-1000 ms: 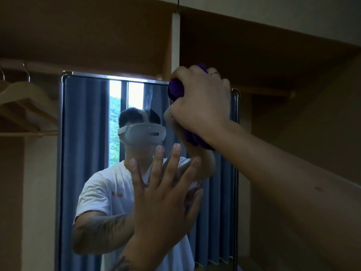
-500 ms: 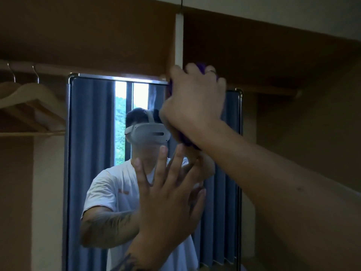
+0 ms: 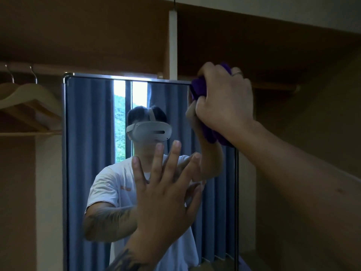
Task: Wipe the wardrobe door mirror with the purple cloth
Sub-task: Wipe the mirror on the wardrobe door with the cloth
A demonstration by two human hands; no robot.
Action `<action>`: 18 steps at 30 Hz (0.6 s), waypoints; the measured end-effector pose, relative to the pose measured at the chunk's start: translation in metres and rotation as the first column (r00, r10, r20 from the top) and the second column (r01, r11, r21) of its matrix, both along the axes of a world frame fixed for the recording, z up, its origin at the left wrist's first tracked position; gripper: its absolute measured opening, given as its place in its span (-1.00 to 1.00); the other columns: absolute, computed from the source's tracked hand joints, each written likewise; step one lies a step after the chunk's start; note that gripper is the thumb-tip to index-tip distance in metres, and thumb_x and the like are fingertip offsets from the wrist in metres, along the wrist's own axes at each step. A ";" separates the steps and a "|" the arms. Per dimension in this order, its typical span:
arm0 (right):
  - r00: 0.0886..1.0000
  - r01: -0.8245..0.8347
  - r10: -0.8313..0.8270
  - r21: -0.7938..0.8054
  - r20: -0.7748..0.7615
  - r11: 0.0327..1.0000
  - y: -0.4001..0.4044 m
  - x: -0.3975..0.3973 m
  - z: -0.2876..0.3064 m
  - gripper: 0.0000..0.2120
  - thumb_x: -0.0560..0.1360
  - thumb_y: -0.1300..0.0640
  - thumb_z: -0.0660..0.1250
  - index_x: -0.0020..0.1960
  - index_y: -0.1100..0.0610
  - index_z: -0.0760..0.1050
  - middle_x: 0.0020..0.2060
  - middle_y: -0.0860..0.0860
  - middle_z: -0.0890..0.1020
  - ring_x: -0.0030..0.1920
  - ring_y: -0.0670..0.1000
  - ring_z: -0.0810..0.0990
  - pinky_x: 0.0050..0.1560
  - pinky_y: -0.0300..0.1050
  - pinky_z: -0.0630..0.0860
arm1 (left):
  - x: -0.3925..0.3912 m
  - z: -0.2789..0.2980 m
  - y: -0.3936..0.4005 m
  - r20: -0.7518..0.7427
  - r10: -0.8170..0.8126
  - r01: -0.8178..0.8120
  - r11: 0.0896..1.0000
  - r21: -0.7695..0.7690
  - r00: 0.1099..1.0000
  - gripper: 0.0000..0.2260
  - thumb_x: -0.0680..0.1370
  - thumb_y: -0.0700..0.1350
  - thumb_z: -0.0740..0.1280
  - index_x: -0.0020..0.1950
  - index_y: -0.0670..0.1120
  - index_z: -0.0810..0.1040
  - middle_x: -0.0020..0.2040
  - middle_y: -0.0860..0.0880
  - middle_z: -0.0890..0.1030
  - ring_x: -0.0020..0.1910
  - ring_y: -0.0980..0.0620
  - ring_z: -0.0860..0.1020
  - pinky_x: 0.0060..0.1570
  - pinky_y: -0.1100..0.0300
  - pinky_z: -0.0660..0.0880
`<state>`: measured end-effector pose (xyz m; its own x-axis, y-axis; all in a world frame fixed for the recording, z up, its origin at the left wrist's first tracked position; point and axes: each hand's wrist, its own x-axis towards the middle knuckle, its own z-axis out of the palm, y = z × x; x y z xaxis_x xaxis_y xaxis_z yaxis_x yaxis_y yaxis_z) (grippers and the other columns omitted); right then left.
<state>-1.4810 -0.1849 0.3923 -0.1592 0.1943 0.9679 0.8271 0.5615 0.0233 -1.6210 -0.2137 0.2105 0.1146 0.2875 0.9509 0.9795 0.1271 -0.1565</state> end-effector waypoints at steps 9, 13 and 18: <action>1.000 -0.007 0.008 0.057 -0.017 0.998 -0.025 -0.053 -0.002 -0.52 0.45 0.10 0.38 0.34 0.02 0.39 0.21 0.04 0.56 0.28 0.23 0.47 0.20 0.20 0.40 | -0.002 0.006 -0.022 0.013 -0.044 0.045 0.990 -0.133 0.999 -0.43 0.50 0.20 0.34 0.52 0.18 0.41 0.66 -0.01 0.16 0.65 -0.14 0.05 0.46 -0.45 0.06; 0.999 -0.045 0.044 0.075 0.013 0.996 -0.019 -0.045 -0.009 -0.49 0.45 0.08 0.35 0.39 0.00 0.38 0.24 0.05 0.55 0.27 0.22 0.47 0.23 0.20 0.40 | -0.033 0.009 -0.053 0.129 -0.116 0.119 0.993 -0.016 0.985 -0.50 0.52 0.16 0.34 0.47 0.16 0.47 0.60 0.03 0.30 0.62 -0.05 0.19 0.49 -0.31 0.13; 0.963 -0.251 0.259 0.103 -0.069 0.962 -0.011 -0.044 -0.030 -0.41 0.41 0.16 0.37 0.43 0.02 0.38 0.35 0.04 0.51 0.36 0.23 0.42 0.34 0.22 0.35 | -0.087 0.027 -0.094 0.401 -0.144 0.049 0.970 0.237 0.905 -0.43 0.55 0.19 0.29 0.54 0.09 0.33 0.56 -0.02 0.30 0.54 -0.08 0.26 0.46 -0.21 0.19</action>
